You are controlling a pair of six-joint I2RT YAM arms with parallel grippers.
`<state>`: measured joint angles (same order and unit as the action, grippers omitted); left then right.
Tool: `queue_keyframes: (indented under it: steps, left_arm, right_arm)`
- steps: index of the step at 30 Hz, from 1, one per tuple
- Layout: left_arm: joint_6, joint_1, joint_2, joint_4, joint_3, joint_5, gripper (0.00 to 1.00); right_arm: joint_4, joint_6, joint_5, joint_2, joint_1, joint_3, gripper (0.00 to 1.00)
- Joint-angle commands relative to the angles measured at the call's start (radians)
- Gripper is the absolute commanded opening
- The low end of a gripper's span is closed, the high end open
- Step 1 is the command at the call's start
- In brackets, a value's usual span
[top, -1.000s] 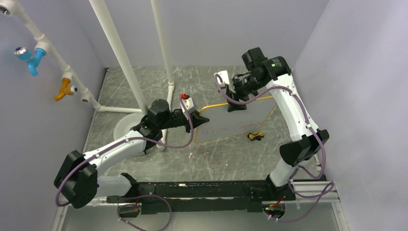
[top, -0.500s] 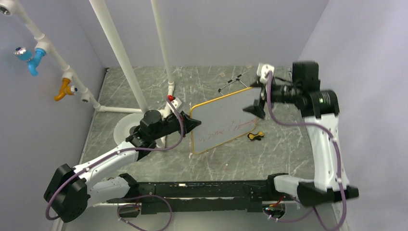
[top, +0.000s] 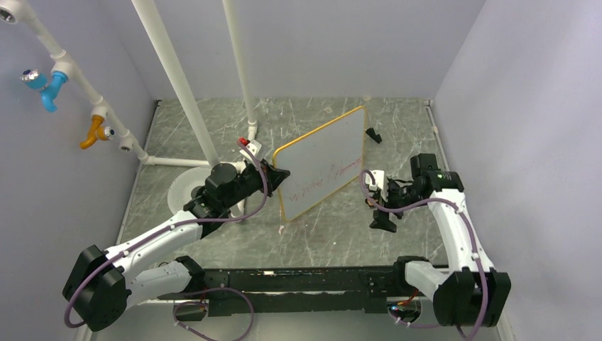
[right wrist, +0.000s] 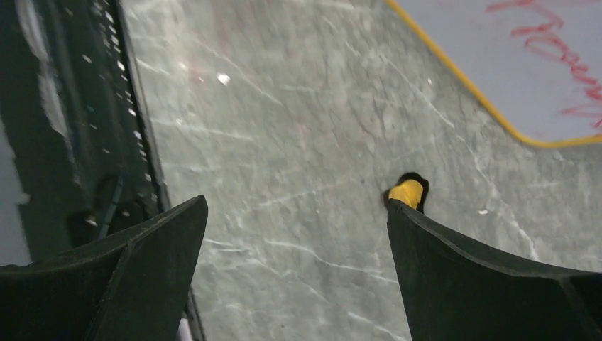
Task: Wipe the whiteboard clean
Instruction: Pick up the whiteboard eraser from the center of the board.
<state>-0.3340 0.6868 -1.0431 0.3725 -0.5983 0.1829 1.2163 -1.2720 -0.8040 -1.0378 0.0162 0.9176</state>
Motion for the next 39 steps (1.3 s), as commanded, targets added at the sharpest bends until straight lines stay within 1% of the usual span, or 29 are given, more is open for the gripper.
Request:
queue_keyframes:
  steps: [1,4,7,12,16,18,23,27,31,39]
  left_arm:
    - [0.077,-0.004,0.013,0.013,-0.023,-0.089,0.00]
    - [0.083,-0.004,0.007,0.045,-0.002,-0.053,0.00]
    - [0.083,-0.003,0.002,0.064,0.016,-0.026,0.00]
    - [0.085,-0.004,0.011,0.076,0.041,-0.012,0.00]
    - [0.089,-0.004,0.021,0.081,0.056,-0.013,0.00]
    - [0.088,-0.004,0.025,0.086,0.062,-0.011,0.00]
    - [0.091,-0.004,0.034,0.088,0.076,-0.009,0.00]
    - [0.089,-0.003,0.036,0.094,0.084,-0.011,0.00]
    - [0.086,-0.004,0.032,0.099,0.087,-0.010,0.00]
    - [0.068,-0.004,0.041,0.098,0.106,-0.009,0.00]
  right_arm:
    - [-0.102,-0.308,0.061,-0.080,0.063,-0.039,0.97]
    - [-0.136,-0.408,0.060,-0.159,0.079,-0.034,0.94]
    - [-0.193,-0.454,0.079,-0.237,0.078,-0.032,0.92]
    - [-0.294,-0.451,0.153,-0.365,0.080,-0.017,0.88]
    - [-0.382,-0.410,0.176,-0.441,0.077,-0.012,0.87]
    - [-0.408,-0.391,0.192,-0.483,0.078,-0.003,0.84]
    - [-0.403,-0.385,0.211,-0.561,0.076,0.016,0.74]
    - [-0.377,-0.391,0.211,-0.580,0.071,0.026,0.65]
    - [-0.339,-0.394,0.188,-0.596,0.062,0.050,0.54]
    - [-0.330,-0.384,0.203,-0.631,0.043,0.059,0.42]
